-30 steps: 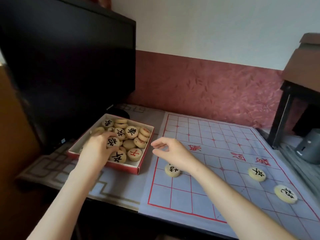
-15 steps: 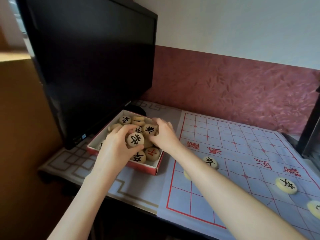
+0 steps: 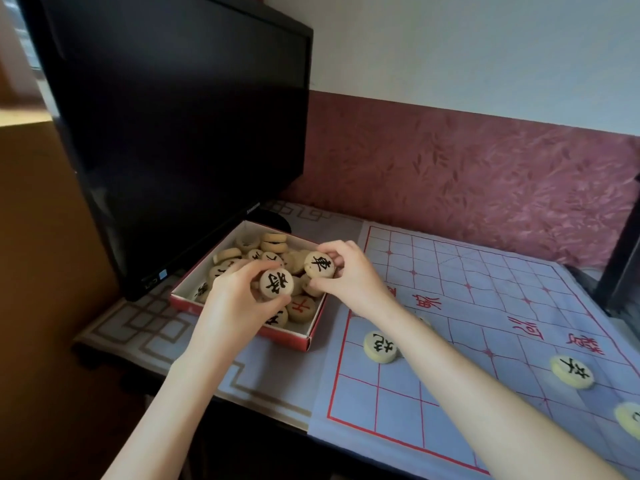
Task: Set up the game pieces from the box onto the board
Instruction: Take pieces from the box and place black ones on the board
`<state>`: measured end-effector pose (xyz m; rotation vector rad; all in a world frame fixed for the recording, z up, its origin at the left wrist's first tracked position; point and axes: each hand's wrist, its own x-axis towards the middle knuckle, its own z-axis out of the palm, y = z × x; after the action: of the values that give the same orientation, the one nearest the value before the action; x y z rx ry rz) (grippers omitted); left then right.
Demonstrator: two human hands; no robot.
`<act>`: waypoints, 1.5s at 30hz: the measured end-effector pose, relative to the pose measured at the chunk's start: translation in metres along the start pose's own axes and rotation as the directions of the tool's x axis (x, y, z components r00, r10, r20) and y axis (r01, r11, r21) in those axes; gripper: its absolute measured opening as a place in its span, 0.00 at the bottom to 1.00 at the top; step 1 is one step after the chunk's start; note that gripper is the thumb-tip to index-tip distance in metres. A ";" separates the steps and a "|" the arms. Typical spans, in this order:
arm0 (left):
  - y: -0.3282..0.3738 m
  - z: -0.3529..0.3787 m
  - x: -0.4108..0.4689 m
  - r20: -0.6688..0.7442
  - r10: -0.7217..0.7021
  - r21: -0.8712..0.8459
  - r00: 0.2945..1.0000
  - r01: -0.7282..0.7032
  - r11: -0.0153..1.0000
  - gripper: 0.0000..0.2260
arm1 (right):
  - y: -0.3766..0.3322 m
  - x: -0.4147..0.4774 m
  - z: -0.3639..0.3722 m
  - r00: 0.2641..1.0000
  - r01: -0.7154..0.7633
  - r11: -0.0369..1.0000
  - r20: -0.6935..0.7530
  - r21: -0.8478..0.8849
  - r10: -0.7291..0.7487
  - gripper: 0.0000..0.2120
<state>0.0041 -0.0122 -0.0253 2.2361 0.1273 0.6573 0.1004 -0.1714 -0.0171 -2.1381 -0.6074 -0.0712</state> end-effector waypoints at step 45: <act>0.041 -0.022 -0.090 0.203 0.000 0.081 0.979 -0.017 0.997 0.20 | -0.012 -0.160 -0.035 0.949 -0.019 0.993 0.311 -0.120 0.056 0.23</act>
<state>-0.0894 -0.0520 -0.0209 2.3700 0.0433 0.4319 -0.0393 -0.2565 -0.0296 -2.2922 -0.7615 0.2669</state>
